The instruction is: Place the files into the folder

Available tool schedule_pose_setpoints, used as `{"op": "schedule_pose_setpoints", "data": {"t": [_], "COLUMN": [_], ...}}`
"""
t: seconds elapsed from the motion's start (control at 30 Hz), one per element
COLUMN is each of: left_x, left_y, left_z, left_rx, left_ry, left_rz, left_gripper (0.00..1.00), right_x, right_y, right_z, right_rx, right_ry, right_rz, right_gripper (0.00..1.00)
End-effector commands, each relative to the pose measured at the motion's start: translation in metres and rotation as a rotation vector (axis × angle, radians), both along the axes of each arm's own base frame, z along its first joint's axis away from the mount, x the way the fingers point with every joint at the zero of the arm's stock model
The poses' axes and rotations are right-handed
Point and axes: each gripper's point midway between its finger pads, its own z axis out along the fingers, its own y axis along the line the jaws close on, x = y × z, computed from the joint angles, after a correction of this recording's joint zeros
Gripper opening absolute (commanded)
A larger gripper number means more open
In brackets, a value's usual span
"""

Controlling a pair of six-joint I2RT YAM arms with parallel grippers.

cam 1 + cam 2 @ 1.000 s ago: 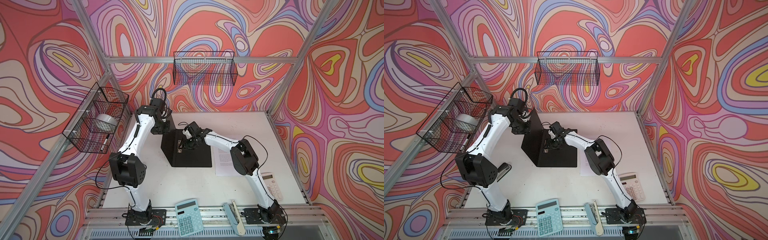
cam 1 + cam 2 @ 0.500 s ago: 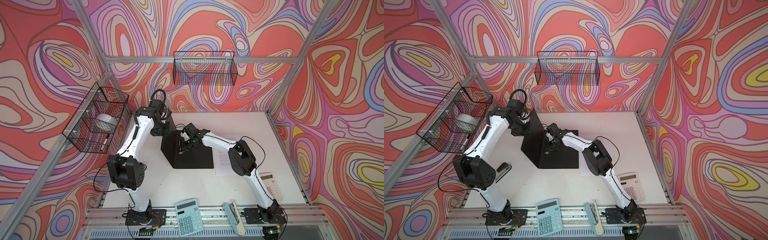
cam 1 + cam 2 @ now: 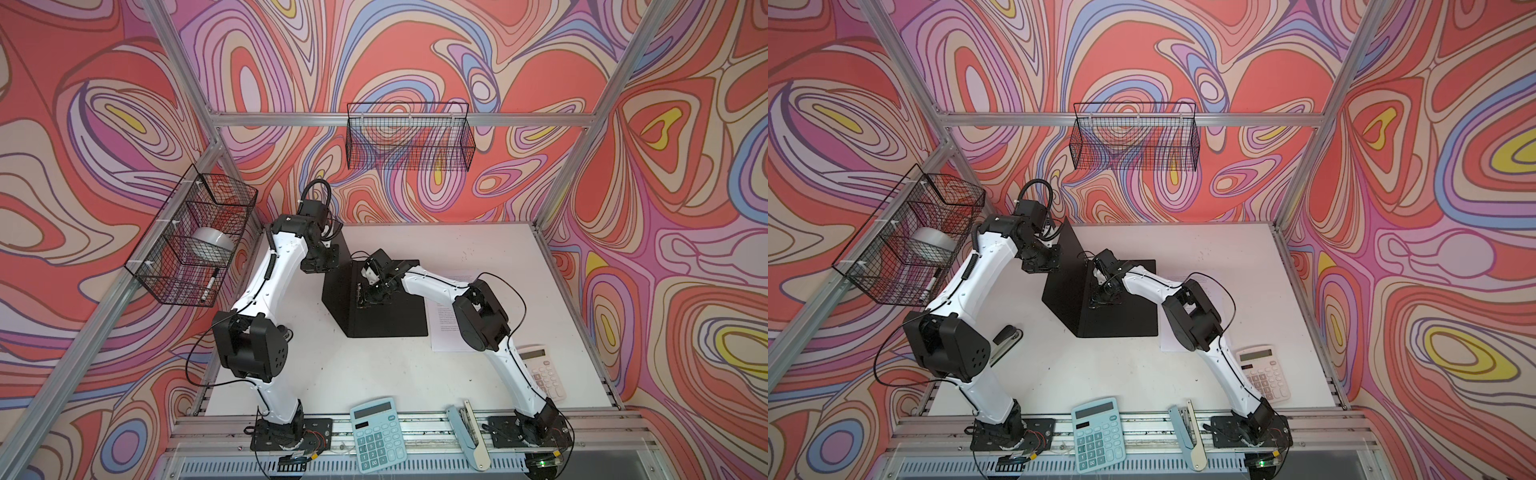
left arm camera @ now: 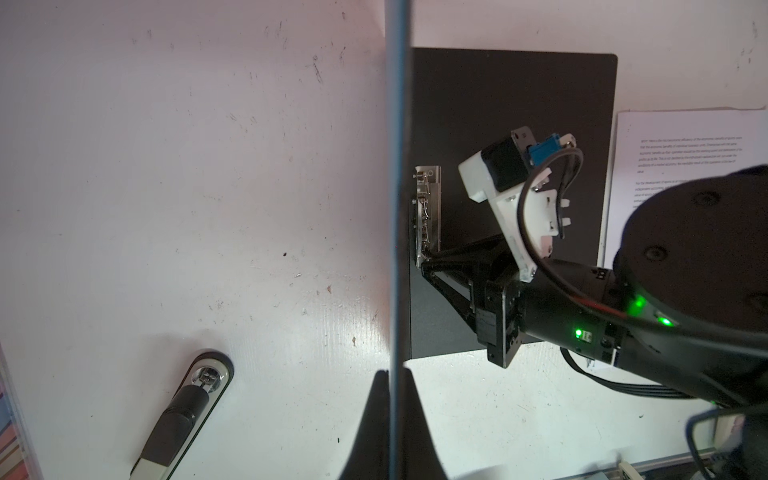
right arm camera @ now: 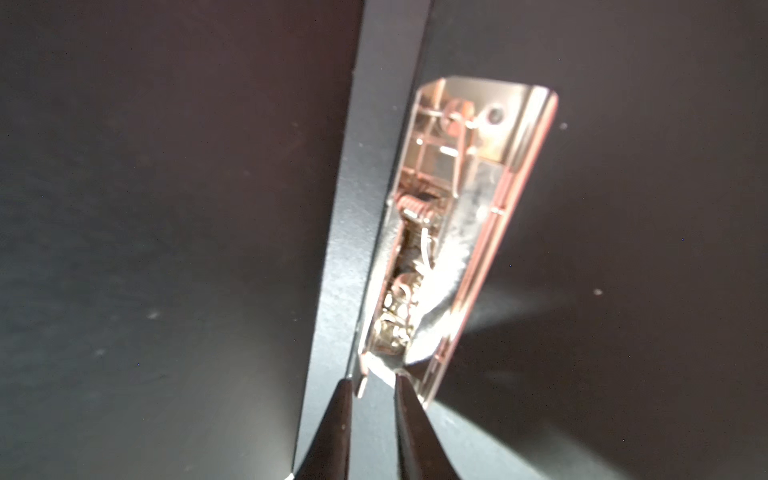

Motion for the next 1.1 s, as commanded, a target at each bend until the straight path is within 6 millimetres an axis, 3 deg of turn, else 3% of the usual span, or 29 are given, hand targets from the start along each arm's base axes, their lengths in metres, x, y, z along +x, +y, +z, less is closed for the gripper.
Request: {"op": "schedule_pose_setpoints", "data": {"t": [0.0, 0.23, 0.77, 1.07], "left_x": [-0.013, -0.013, -0.014, -0.014], "left_y": [0.000, -0.001, -0.003, -0.003], "left_z": [0.004, 0.006, 0.008, 0.010], "left_rx": [-0.022, -0.029, -0.040, -0.040], "left_ry": [0.021, 0.016, 0.011, 0.008], "left_rz": [0.007, 0.004, 0.001, 0.000], "left_gripper": [0.00, 0.00, 0.00, 0.00], "right_x": [-0.003, -0.004, -0.007, -0.010], "right_y": [0.004, 0.001, 0.005, -0.001], "right_z": [-0.007, -0.014, -0.020, -0.032], "right_rx": [-0.008, -0.023, -0.006, -0.045], "right_ry": [0.009, 0.014, 0.040, 0.058], "right_rz": [0.007, 0.003, 0.007, 0.007], "right_gripper": [0.19, 0.12, 0.12, 0.03]}}
